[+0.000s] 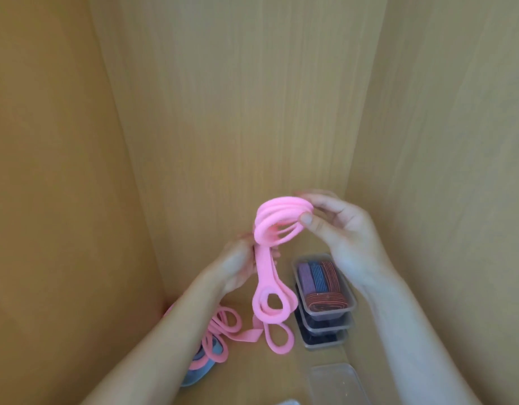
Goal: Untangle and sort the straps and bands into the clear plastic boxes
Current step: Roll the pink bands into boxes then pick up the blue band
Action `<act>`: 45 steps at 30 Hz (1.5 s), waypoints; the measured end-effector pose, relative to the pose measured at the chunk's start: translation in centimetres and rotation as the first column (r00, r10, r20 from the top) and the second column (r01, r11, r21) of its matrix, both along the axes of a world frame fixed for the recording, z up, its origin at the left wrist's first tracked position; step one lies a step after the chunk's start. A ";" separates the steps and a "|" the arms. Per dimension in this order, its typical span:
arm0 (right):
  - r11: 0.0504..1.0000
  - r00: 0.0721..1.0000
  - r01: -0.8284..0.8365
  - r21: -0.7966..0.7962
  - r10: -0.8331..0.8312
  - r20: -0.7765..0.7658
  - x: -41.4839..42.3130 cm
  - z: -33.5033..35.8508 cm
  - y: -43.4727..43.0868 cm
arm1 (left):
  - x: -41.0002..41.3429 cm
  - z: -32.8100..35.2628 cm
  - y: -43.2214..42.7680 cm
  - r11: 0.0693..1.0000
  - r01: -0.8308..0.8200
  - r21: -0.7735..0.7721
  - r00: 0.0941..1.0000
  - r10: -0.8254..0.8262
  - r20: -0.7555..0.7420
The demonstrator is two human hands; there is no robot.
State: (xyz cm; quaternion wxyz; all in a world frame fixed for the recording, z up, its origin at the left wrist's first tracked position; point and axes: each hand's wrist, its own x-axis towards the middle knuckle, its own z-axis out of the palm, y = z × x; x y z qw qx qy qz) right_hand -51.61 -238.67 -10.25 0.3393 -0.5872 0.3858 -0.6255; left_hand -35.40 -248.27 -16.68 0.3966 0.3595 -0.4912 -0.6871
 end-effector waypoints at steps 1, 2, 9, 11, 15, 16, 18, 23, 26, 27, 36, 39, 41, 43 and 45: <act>1.000 0.999 -0.004 -0.002 0.004 -0.035 0.0 -0.7 0.7 | 0.2 0.6 0.0 1.000 -0.013 0.012 1.000 0.013 -0.017; 1.000 0.998 -0.018 -0.001 0.018 -0.058 -0.1 -1.5 1.3 | 0.3 1.1 -0.2 0.999 -0.024 0.037 0.999 0.025 -0.040; 0.996 0.996 -0.045 0.076 0.051 -0.077 0.6 -8.5 3.0 | 1.3 4.7 -0.9 0.996 0.053 0.074 0.992 -0.044 -0.118; 0.998 0.986 0.016 0.058 -0.006 -0.169 0.9 -9.9 3.0 | 1.4 5.6 -0.5 0.996 0.067 0.055 0.992 -0.061 -0.110; 0.996 0.973 0.039 0.082 -0.020 -0.230 1.4 -11.0 3.0 | 1.2 6.7 0.4 0.997 0.075 -0.012 0.994 -0.076 -0.082; 0.996 0.978 0.024 0.088 -0.005 -0.210 1.6 -11.0 3.1 | 1.1 6.9 0.7 0.997 0.076 -0.025 0.994 -0.077 -0.083; 0.995 0.988 0.033 0.092 -0.019 -0.150 2.3 -10.9 3.2 | 0.9 7.1 1.1 0.996 0.072 -0.053 0.993 -0.076 -0.090; 0.969 0.970 0.235 0.076 -0.229 -0.084 3.9 -11.1 2.9 | 0.7 7.4 1.7 0.988 0.031 -0.150 0.998 -0.039 -0.053; 0.952 0.962 0.259 0.164 -0.270 0.049 4.1 -11.3 2.8 | 0.5 7.6 2.2 0.985 0.030 -0.168 0.998 -0.039 -0.049; 0.945 0.954 0.257 0.204 -0.281 0.100 4.1 -11.4 2.7 | 0.5 7.7 2.3 0.984 0.034 -0.175 0.998 -0.043 -0.051; 0.874 0.973 0.044 0.483 -0.148 0.180 2.5 -11.3 1.6 | -0.2 8.1 3.9 0.978 0.121 -0.171 0.980 -0.145 -0.136; 0.864 0.980 -0.021 0.502 -0.081 0.180 2.3 -11.2 1.2 | -0.2 8.2 4.2 0.981 0.128 -0.144 0.975 -0.151 -0.162; 0.853 0.988 0.007 0.522 -0.085 0.127 2.4 -10.7 1.2 | -0.1 8.3 4.3 0.986 0.111 -0.126 0.976 -0.132 -0.175; 0.833 0.989 0.052 0.551 -0.120 0.088 2.8 -10.4 1.2 | -0.1 8.3 4.4 0.990 0.081 -0.118 0.980 -0.100 -0.170; 0.808 0.985 0.089 0.583 -0.158 0.068 3.3 -10.5 1.0 | -0.1 8.3 4.5 0.992 0.040 -0.120 0.988 -0.057 -0.147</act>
